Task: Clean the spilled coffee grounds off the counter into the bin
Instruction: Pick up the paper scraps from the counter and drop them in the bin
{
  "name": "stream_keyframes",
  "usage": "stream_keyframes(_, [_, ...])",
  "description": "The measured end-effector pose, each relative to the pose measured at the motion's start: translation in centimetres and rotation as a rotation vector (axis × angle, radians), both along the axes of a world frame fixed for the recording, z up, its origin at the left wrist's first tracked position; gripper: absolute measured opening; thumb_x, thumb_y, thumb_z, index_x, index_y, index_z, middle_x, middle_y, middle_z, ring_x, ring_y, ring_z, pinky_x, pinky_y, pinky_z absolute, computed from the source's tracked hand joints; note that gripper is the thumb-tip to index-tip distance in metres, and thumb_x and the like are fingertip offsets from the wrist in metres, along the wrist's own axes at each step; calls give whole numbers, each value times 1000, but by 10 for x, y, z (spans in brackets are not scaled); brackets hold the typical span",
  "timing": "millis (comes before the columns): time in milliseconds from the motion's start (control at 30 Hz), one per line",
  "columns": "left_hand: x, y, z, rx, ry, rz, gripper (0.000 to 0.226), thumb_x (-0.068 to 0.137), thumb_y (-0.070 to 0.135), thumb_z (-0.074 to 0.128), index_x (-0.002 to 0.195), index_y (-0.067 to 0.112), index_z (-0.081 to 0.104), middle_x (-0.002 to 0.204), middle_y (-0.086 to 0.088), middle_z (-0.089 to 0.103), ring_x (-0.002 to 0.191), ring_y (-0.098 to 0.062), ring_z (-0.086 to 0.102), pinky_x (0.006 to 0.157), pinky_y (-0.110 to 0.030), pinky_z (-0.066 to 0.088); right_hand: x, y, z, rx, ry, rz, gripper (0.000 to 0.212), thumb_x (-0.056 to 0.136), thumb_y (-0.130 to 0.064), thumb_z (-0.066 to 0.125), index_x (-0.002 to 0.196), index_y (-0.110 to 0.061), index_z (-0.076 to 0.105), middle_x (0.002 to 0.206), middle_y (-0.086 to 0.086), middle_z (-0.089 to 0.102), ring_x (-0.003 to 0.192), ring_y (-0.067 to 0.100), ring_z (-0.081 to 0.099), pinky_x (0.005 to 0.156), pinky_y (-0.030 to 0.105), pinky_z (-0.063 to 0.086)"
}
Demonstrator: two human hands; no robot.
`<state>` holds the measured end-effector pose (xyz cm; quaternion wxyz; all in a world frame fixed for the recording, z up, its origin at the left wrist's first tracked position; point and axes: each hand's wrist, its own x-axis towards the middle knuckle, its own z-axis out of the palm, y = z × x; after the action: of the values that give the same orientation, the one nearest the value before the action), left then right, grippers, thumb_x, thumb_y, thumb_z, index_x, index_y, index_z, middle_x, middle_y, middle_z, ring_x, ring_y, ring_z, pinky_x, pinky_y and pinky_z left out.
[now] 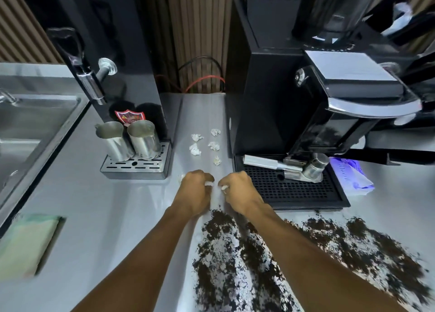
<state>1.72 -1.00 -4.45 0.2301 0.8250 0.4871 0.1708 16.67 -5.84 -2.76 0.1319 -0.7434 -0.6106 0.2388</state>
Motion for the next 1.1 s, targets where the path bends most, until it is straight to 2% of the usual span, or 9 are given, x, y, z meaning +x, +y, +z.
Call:
stream_keyframes(200, [12, -52, 25, 32, -35, 6, 26, 81, 2, 62, 101, 12, 75, 96, -7, 72, 86, -22, 64, 81, -18, 41, 13, -54, 22, 69, 67, -28, 40, 89, -1, 56, 123, -20, 65, 125, 14, 58, 118, 30, 52, 102, 34, 46])
stream_keyframes(267, [17, -80, 34, 26, -53, 10, 26, 82, 2, 60, 102, 11, 74, 100, -7, 72, 89, -22, 64, 83, -19, 44, 18, -79, 27, 77, 90, -48, 40, 89, -2, 56, 122, -22, 64, 125, 15, 55, 119, 31, 49, 101, 36, 47])
stream_keyframes(400, [32, -149, 55, -9, -120, -8, 22, 81, 1, 61, 94, 13, 74, 87, -4, 72, 79, -19, 62, 78, -32, 54, 32, -143, 34, 123, 161, -63, 32, 86, 0, 61, 105, -23, 71, 113, 10, 66, 100, 25, 64, 84, 31, 55])
stream_keyframes(500, [43, -207, 56, -52, -148, 3, 25, 80, -1, 62, 98, 12, 73, 87, -5, 73, 76, -18, 64, 80, -29, 55, 47, -203, 29, 104, 174, -85, 31, 85, -5, 65, 103, -29, 71, 123, 6, 64, 87, 15, 68, 83, 27, 57])
stream_keyframes(633, [58, -285, 37, -118, -124, -37, 18, 80, 0, 64, 92, 12, 71, 70, -3, 67, 62, -17, 59, 67, -31, 55, 64, -293, 16, 82, 220, -126, 29, 87, -3, 62, 103, -24, 75, 117, 4, 68, 68, 8, 65, 60, 14, 52])
stream_keyframes(767, [78, -363, 12, -153, -82, -87, 24, 82, 1, 64, 101, 10, 74, 96, -4, 70, 82, -18, 62, 82, -28, 53, 78, -382, -11, 32, 249, -151, 31, 85, 0, 60, 101, -20, 77, 112, 1, 71, 99, 14, 60, 97, 30, 50])
stream_keyframes(867, [86, -414, -10, -212, -35, -115, 23, 81, 5, 62, 98, 14, 74, 97, -7, 71, 89, -23, 63, 85, -33, 53, 87, -439, -32, 0, 242, -222, 29, 79, 1, 63, 99, -15, 77, 90, -4, 70, 80, 10, 61, 85, 23, 50])
stream_keyframes(967, [89, -455, -28, -268, 6, -121, 25, 77, 12, 59, 94, 23, 74, 90, -1, 72, 81, -19, 64, 78, -33, 55, 91, -486, -47, -7, 274, -261, 26, 72, 3, 60, 83, -14, 76, 75, -3, 72, 67, 10, 64, 69, 24, 52])
stream_keyframes(1100, [90, -494, -41, -297, 25, -143, 26, 77, 2, 60, 92, 18, 75, 88, 1, 72, 78, -14, 61, 77, -26, 52, 93, -527, -74, -84, 305, -265, 24, 72, 2, 68, 84, -17, 78, 79, -1, 75, 71, 12, 68, 74, 31, 58])
